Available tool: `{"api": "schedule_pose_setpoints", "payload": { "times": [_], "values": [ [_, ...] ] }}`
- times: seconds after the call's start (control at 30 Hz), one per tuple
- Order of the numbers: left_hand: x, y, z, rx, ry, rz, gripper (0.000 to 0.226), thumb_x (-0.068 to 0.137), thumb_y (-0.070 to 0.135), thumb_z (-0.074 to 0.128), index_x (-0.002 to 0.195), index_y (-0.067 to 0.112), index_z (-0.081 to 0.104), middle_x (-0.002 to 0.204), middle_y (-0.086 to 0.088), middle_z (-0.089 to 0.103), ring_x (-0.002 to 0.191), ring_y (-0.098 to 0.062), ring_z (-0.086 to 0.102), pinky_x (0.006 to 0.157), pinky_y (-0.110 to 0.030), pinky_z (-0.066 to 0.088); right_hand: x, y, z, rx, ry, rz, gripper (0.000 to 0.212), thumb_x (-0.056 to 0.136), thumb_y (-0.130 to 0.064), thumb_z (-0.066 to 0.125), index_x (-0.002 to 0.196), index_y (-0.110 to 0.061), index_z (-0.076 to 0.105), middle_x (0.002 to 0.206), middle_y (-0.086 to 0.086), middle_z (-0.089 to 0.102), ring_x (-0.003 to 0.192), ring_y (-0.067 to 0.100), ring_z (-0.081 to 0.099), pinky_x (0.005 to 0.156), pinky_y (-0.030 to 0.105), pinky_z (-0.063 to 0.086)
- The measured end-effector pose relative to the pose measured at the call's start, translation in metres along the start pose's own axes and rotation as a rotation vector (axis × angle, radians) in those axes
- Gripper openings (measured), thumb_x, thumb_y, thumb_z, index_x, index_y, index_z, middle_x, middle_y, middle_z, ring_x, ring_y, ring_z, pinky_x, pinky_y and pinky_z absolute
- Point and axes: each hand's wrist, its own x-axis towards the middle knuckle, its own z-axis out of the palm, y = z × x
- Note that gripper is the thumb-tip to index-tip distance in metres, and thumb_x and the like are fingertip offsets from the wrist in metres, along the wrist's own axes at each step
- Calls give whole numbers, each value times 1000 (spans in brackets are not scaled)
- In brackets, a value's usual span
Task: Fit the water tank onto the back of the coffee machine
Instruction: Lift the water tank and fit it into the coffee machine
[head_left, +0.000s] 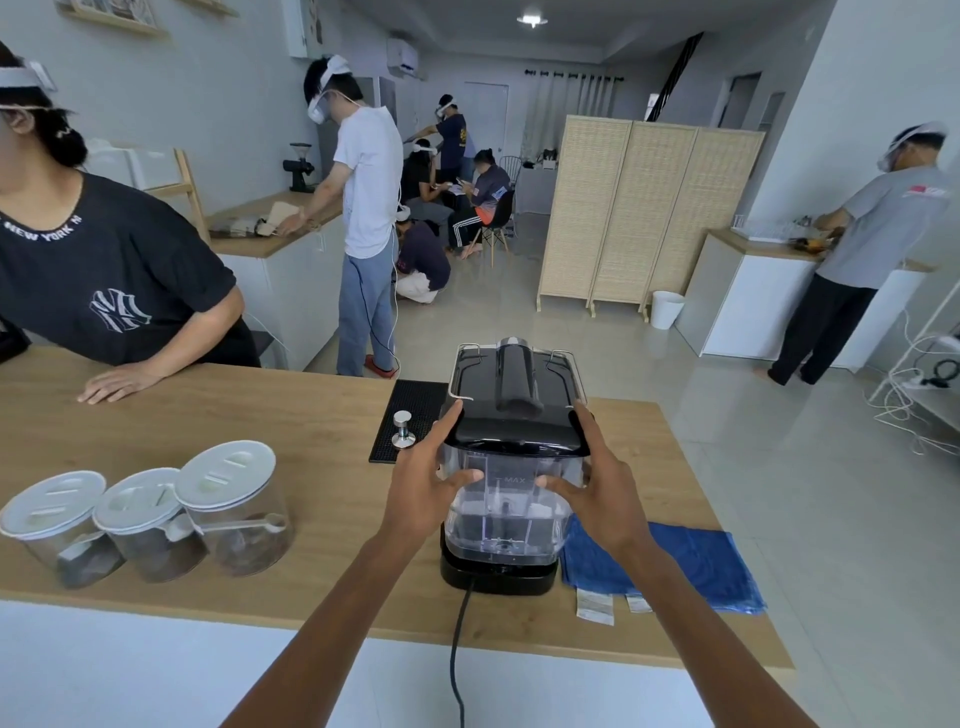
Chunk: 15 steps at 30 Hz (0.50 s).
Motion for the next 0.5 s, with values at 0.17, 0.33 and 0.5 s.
{"api": "schedule_pose_setpoints", "payload": {
  "times": [0.17,0.33,0.5],
  "values": [
    [2,-6,3,-6,-20,-34,95,76,19,84,151,39,30,80,-13,59,64,-13,39,65,-43,53,-2,3,4,10,-6,-21,105,77,-30,81,154,-42,12,104,-7,66,61,-9,46,64,6,37],
    [-6,-15,6,5,-52,-23,95,76,21,84,152,39,29,74,7,40,61,-14,40,61,-30,48,-9,8,11,25,-25,-7,107,76,-31,81,154,-42,7,105,-8,64,61,-8,49,68,11,39],
    [-12,-16,7,25,-36,-2,89,75,22,82,151,21,36,61,17,32,57,0,41,56,-9,35,-13,11,13,21,-33,37,107,78,-30,80,155,-37,6,80,-31,29,59,-5,51,58,6,41]
  ]
}}
